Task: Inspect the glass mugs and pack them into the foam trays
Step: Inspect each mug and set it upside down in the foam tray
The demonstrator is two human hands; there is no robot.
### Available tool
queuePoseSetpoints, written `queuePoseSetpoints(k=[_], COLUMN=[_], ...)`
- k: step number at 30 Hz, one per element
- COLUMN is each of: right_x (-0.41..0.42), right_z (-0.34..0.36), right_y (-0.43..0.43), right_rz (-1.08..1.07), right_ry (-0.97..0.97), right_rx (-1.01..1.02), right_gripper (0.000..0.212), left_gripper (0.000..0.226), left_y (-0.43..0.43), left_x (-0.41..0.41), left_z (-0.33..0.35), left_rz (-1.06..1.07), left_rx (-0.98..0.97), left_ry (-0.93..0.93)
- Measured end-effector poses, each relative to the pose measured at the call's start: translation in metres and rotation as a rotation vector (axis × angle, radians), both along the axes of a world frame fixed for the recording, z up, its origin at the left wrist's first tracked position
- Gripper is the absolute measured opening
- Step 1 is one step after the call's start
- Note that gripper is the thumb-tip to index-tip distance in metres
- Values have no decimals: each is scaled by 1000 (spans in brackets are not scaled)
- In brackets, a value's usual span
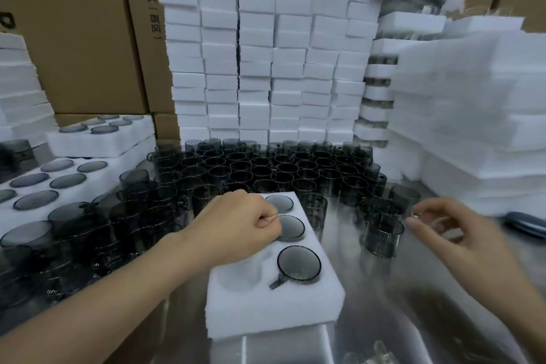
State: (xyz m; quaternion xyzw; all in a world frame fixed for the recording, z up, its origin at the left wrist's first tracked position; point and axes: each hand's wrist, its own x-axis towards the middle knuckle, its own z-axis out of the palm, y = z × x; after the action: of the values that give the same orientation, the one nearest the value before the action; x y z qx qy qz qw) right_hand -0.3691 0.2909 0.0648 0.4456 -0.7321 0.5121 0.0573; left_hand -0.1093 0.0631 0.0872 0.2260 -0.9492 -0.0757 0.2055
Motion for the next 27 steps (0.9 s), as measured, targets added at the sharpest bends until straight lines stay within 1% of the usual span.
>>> queuePoseSetpoints(k=[1, 2, 4, 6, 9, 11, 14, 15, 16, 17, 19, 20, 21, 23, 25, 27], right_x=[1, 2, 5, 6, 11, 20, 45, 54, 64, 74, 93, 100, 107, 114, 114, 112], right_z=[0, -3, -9, -11, -5, 4, 29, 38, 46, 51, 54, 53, 49, 39, 30, 23], right_y=[-2, -3, -8, -15, -28, -38, -60, -70, -83, -97, -124, -135, -146, -161, -167, -165], right_rz=[4, 20, 23, 5, -40, -34, 46, 95, 149, 201, 295, 337, 367, 381, 386, 438], right_ry=[25, 62, 128, 177, 251, 309, 359, 358, 364, 378, 421, 444, 469, 522, 548, 553], right_rx=[77, 166, 318, 393, 405, 325, 97, 6, -83, -161, -267, -307, -346, -432, -521, -589], right_gripper=[19, 30, 43, 42, 29, 26, 24, 23, 20, 18, 19, 19, 19, 21, 27, 44], left_gripper=[30, 29, 32, 39, 48, 51, 50, 43, 29, 7, 52, 69, 79, 87, 86, 84], left_y=[0, -1, -2, -6, -11, -13, -14, -13, -12, -12, -13, -15, -14, -12, -11, -10], left_x=[1, 2, 4, 4, 7, 9, 9, 9, 8, 8, 9, 9, 9, 8, 7, 8], left_z=[2, 1, -4, -11, -19, -24, -27, -27, -27, -26, -25, -27, -26, -28, -29, -28], left_rz=[-19, -40, -84, -127, -179, -198, -162, -149, -118, -94, -48, -55, -66, -105, -124, -150], left_rx=[-16, -17, -29, -19, 81, 179, 296, 309, 321, 322, 293, 288, 283, 297, 305, 275], left_ry=[-9, -1, 68, 135, 261, 374, 505, 568, 639, 717, 841, 879, 906, 943, 989, 1011])
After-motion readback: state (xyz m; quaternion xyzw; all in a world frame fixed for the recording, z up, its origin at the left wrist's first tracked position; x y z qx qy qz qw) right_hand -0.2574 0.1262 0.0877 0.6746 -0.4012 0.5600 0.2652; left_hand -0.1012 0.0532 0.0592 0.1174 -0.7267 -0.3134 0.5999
